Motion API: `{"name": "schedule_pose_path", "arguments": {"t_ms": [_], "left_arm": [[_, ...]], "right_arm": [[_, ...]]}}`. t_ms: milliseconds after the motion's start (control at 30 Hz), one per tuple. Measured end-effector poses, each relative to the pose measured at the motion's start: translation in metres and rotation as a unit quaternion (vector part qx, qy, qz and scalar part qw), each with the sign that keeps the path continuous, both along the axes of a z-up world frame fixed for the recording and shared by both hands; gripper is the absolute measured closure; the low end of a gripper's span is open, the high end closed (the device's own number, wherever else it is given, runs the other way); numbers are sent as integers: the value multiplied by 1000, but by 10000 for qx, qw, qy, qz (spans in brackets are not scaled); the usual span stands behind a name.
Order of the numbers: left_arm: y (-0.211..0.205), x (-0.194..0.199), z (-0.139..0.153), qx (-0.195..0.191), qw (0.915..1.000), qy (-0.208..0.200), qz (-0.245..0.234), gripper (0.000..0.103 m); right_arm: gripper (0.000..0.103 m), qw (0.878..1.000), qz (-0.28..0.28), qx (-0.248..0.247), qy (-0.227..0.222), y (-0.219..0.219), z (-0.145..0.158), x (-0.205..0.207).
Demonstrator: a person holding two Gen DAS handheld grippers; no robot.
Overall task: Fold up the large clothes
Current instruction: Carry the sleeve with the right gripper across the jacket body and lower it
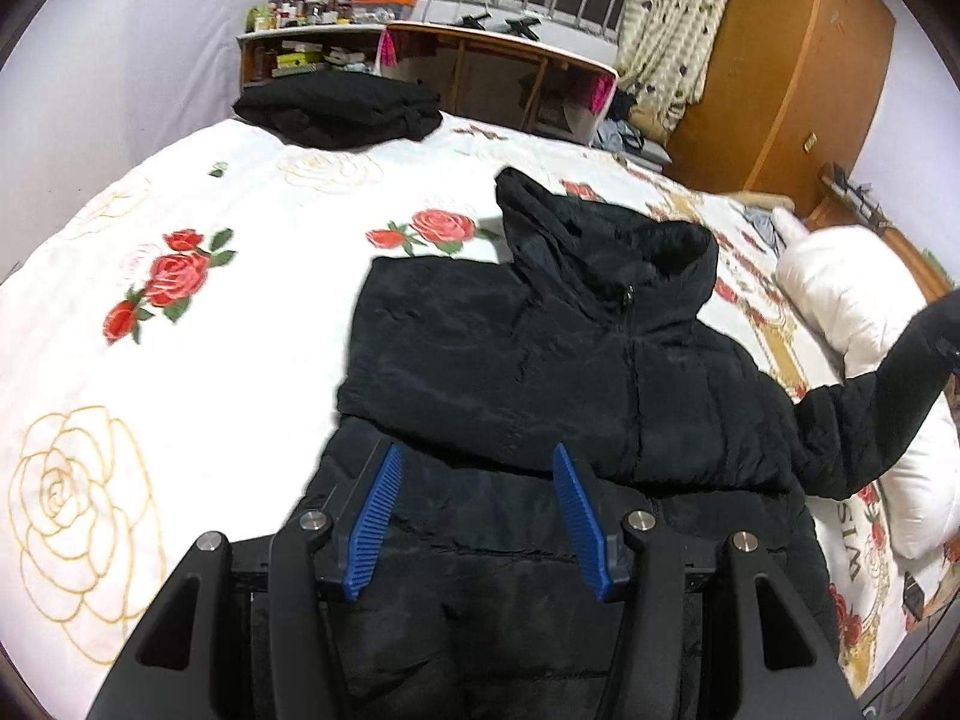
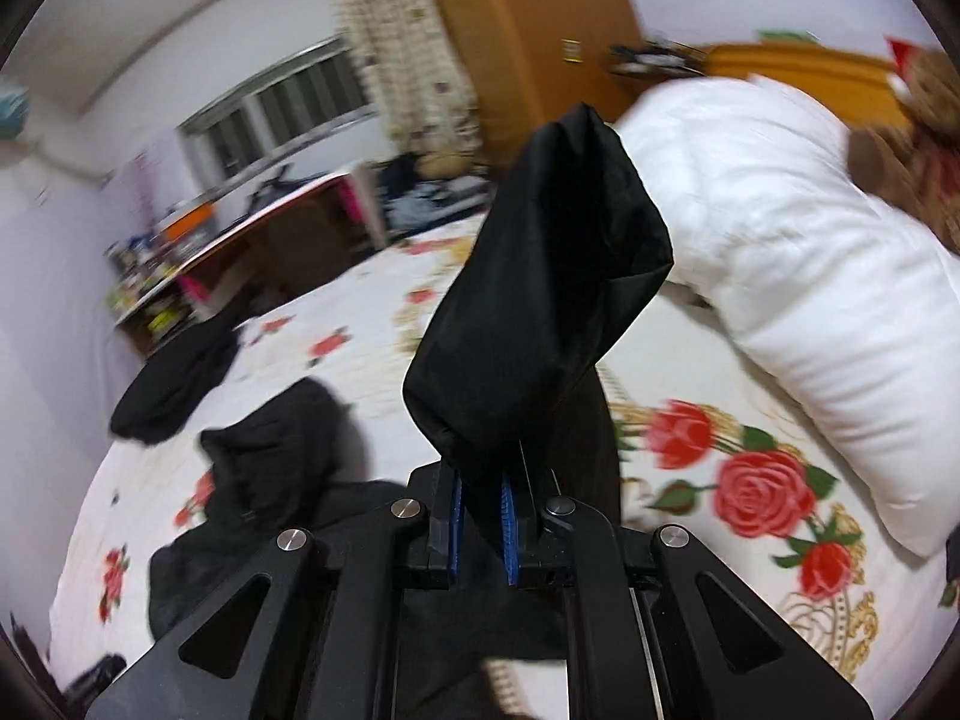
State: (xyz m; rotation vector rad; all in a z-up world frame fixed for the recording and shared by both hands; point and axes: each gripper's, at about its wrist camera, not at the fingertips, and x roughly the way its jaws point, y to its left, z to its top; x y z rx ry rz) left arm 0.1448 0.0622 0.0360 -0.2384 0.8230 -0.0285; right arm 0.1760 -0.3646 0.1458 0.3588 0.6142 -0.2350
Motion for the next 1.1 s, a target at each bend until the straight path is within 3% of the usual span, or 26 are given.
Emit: {"name": "schedule_pose_path", "arguments": {"t_ms": [400,600,833,933,967,1000,1033,1067,1100], "left_arm": [[49,-23,-3,-321,9987,-29,394,48],[75,-31,-12,-361,9975,44,612,48],[94,-29,-30,-423,9954,231,830,48],[96,-26,-36,-435,9951,279,838,48],[95,-24,-37,-444,9952,284,825,48],[93,-22,-38,-450,9952,293,817,48],[91,-20,-38,-456,9952,314,809,48],[89,-18,-39,-474,9952,335,789,48],[86,-14,-39,-510,9952,358,749,48]], "right_arm": [[93,9902,1369,-80,263,138,-8,42],[93,9775,1945,-195,794,208,-59,71],[89,9596,2294,-115,1623,250,-136,88],[75,9502,2491,-32,1875,260,-158,91],[64,9482,2539,1,1908,262,-159,89],[39,9437,2700,204,1901,265,-163,87],[27,9412,2805,342,1853,266,-162,85],[20,9389,2923,445,1760,268,-159,81],[20,9375,3009,479,1683,269,-154,78]]}}
